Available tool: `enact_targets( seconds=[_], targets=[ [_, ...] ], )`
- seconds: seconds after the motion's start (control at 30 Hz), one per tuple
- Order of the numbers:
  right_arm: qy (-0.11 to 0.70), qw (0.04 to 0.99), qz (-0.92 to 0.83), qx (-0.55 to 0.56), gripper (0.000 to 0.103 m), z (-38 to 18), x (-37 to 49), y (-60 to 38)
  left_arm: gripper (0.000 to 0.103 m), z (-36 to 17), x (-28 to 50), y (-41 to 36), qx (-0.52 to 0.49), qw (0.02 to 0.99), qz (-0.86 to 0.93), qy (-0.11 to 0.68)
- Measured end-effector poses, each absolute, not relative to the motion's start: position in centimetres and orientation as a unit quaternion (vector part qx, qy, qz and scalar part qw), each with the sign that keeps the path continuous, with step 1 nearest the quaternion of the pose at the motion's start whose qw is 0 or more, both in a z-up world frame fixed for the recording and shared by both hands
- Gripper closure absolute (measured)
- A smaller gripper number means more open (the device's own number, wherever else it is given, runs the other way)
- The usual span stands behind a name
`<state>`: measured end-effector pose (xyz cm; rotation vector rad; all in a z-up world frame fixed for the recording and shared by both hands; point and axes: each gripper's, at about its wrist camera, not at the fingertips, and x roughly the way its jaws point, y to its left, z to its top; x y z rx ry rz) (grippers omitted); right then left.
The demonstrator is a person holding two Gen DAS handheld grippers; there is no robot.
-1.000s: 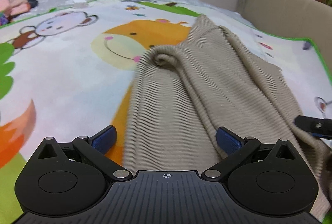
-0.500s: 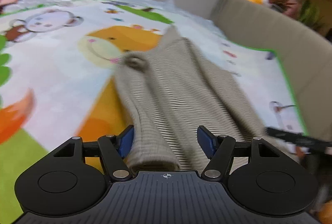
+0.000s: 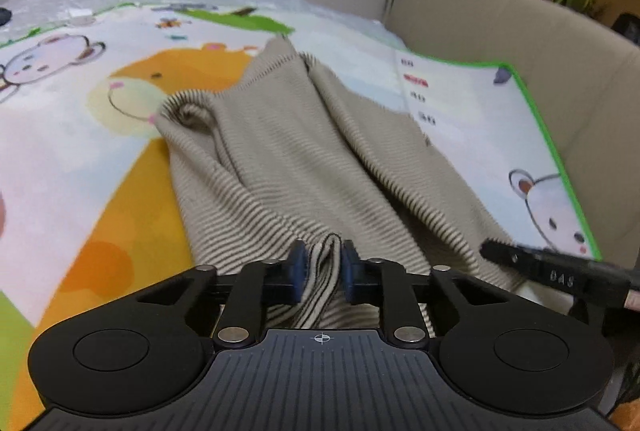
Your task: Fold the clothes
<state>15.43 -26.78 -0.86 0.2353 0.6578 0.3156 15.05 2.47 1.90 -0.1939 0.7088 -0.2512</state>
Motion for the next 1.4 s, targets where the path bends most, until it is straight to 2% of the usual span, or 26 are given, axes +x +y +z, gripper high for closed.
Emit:
enact_targets(
  seconds=[0.13,0.37,0.5,0.53,0.57,0.6,0.63,0.67,0.73,0.8,0.83,0.87,0.9,0.93,1.03,1.13,1.23,1.33,1.4],
  targets=[
    [0.32,0.926,0.169,0.104,0.094,0.4,12.6,-28.1,0.089,4.0,12.4,3.3,-0.084,0.935,-0.144,0.313],
    [0.338,0.931,0.12,0.067,0.094,1.7,9.5,-31.5,0.087,4.8,7.6,5.3,-0.098,0.916,-0.209,0.328],
    [0.312,0.945,0.084,0.048,0.093,3.1,9.1,-31.9,0.083,6.9,7.2,7.6,-0.105,0.941,-0.151,0.285],
    [0.304,0.947,0.089,0.058,0.091,3.6,9.1,-31.9,0.076,7.5,7.2,8.2,-0.106,0.947,-0.132,0.272],
    [0.298,0.947,0.096,0.067,0.085,4.1,9.1,-31.8,0.069,7.9,7.3,8.8,-0.113,0.951,-0.119,0.262],
    [0.297,0.945,0.112,0.079,0.079,4.4,9.2,-31.5,0.054,8.3,7.6,9.5,-0.129,0.95,-0.116,0.26],
    [0.302,0.94,0.13,0.091,0.061,4.4,9.5,-30.8,0.046,8.5,8.0,9.9,-0.146,0.946,-0.121,0.262],
    [0.309,0.934,0.146,0.102,0.045,4.3,9.7,-30.2,0.044,8.3,8.5,9.9,-0.165,0.937,-0.138,0.274],
    [0.338,0.917,0.171,0.122,0.041,2.9,10.5,-28.6,0.042,7.8,9.5,9.1,-0.185,0.922,-0.166,0.297],
    [0.366,0.9,0.194,0.138,0.041,1.6,11.2,-27.0,0.038,6.6,10.4,7.3,-0.181,0.91,-0.186,0.323],
    [0.377,0.896,0.197,0.13,0.055,1.0,11.5,-26.2,0.034,5.9,10.7,6.5,-0.18,0.904,-0.195,0.335],
    [0.385,0.893,0.201,0.118,0.082,0.5,11.9,-25.3,0.032,5.2,11.0,5.9,-0.182,0.897,-0.204,0.347],
    [0.38,0.899,0.203,0.085,0.09,0.7,12.1,-24.6,0.031,4.6,11.2,5.3,-0.184,0.89,-0.213,0.358],
    [0.366,0.907,0.199,0.056,0.093,1.4,12.4,-24.2,0.029,3.9,11.4,4.7,-0.186,0.883,-0.222,0.369],
    [0.27,0.954,0.132,-0.012,0.094,6.0,13.7,-25.5,0.019,2.8,12.1,3.9,-0.193,0.872,-0.234,0.384],
    [0.139,0.982,-0.015,-0.123,0.094,9.3,14.4,-26.8,0.012,2.1,12.8,3.4,-0.2,0.864,-0.24,0.394],
    [0.147,0.983,-0.046,-0.096,0.093,8.9,16.6,-28.4,0.012,1.2,13.9,3.1,-0.22,0.854,-0.237,0.407],
    [0.19,0.975,-0.064,-0.097,0.093,4.4,19.4,-28.8,0.012,0.4,15.3,2.1,-0.241,0.841,-0.242,0.419],
    [0.233,0.969,-0.067,-0.048,0.093,0.9,21.0,-30.2,0.012,-0.1,16.3,1.3,-0.251,0.834,-0.244,0.425]
  ],
)
